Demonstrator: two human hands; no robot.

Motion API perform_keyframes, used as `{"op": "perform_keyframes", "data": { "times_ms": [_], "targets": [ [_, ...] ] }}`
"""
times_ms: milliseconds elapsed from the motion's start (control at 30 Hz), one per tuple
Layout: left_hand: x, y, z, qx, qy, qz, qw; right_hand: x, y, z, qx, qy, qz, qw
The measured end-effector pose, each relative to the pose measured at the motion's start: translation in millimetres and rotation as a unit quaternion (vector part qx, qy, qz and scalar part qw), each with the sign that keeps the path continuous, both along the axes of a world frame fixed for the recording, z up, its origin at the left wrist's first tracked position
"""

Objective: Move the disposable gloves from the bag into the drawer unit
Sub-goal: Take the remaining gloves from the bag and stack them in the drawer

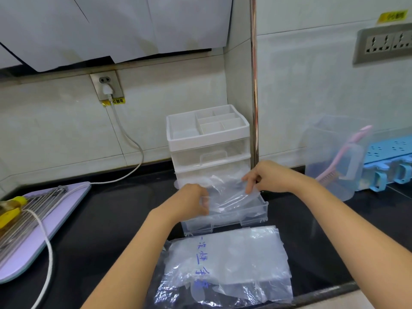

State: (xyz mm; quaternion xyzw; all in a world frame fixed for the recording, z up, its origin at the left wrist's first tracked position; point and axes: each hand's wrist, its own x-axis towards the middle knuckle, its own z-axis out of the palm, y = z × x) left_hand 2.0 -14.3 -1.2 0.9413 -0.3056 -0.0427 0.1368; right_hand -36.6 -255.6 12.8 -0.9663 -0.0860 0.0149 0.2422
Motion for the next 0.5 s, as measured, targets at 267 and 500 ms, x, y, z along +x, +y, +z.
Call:
{"op": "perform_keyframes", "data": {
  "times_ms": [267, 500],
  "targets": [
    [22.4, -19.1, -11.9, 0.113, 0.032, 0.020, 0.993, 5.7, 31.9, -1.0, 0.021, -0.048, -0.075, 0.996],
    [25.3, -20.4, -14.7, 0.159, 0.069, 0.012, 0.985, 14.3, 65.5, -29.7, -0.090, 0.138, 0.017, 0.986]
  ]
}}
